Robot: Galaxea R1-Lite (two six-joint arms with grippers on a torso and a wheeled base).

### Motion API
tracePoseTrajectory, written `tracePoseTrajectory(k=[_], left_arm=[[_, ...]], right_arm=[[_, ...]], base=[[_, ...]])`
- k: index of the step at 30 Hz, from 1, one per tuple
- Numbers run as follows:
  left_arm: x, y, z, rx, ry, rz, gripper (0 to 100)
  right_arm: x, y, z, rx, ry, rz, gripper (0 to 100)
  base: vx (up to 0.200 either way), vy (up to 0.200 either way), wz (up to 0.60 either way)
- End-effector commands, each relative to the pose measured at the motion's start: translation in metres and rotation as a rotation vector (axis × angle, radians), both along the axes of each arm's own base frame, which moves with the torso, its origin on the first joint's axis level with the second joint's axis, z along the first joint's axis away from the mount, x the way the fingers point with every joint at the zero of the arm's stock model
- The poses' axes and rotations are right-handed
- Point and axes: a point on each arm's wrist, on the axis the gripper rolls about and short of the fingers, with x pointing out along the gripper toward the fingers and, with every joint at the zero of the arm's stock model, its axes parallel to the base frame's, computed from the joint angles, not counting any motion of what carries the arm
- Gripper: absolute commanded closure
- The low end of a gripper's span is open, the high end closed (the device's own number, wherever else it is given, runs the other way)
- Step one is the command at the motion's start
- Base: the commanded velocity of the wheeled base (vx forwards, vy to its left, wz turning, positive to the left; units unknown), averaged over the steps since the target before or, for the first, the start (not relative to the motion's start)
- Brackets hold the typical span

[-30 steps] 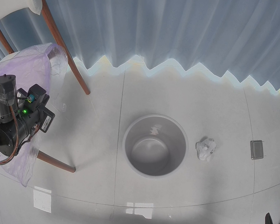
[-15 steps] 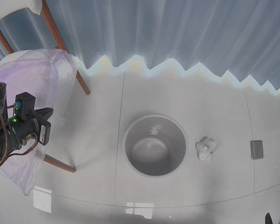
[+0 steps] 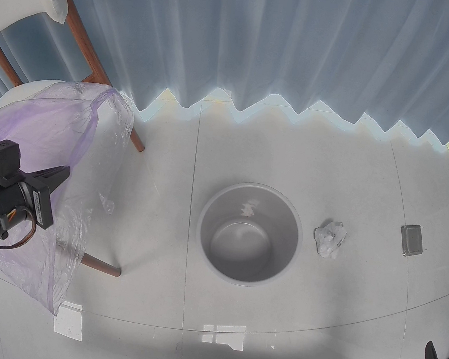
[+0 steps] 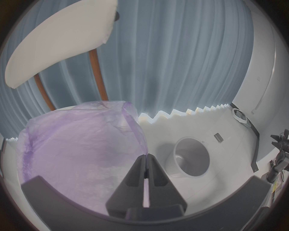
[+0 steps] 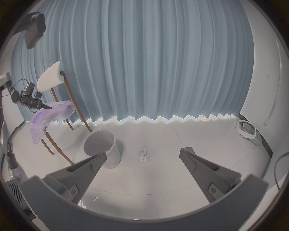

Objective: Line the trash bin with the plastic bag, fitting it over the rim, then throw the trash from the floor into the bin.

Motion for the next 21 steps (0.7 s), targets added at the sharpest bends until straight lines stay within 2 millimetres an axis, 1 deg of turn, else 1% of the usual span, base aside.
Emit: tracePoseTrajectory(k=[1,2,6,10,14,17,18,21], left_arm=[[-0.01,0.02,-0.004,-0.001,-0.01,0.077,100],[-0.01,0.032,-0.009,0.01,0.005,0.131,100],[-0.009,0.049,-0.009,0.018,0.002,0.182,100],[-0.009,0.054,-0.005,-0.001,-0.012,0.173,100],[-0.012,0.058,-0.008,-0.017,-0.004,0.173,100],[-0.014,0.063,-0.006,-0.025,-0.014,0.192,100],[-0.014,0.069,-0.003,-0.027,-0.026,0.225,100],[-0.013,0.078,0.005,-0.057,-0.049,0.244,100]], right_arm=[[0.0,0.0,-0.005,-0.002,0.001,0.001,0],[0.0,0.0,-0.005,-0.002,0.001,0.001,0],[0.0,0.0,-0.005,0.0,0.001,0.001,0],[0.0,0.0,-0.005,0.0,0.001,0.001,0],[0.0,0.0,-0.005,0.0,0.001,0.001,0],[0.0,0.0,-0.005,0.0,0.001,0.001,0],[0.0,0.0,-0.005,0.0,0.001,0.001,0],[0.0,0.0,-0.005,-0.002,0.001,0.001,0]], base=[[0.0,0.0,0.0],[0.0,0.0,0.0],[0.0,0.0,0.0],[0.0,0.0,0.0],[0.0,0.0,0.0],[0.0,0.0,0.0],[0.0,0.0,0.0],[0.0,0.0,0.0]])
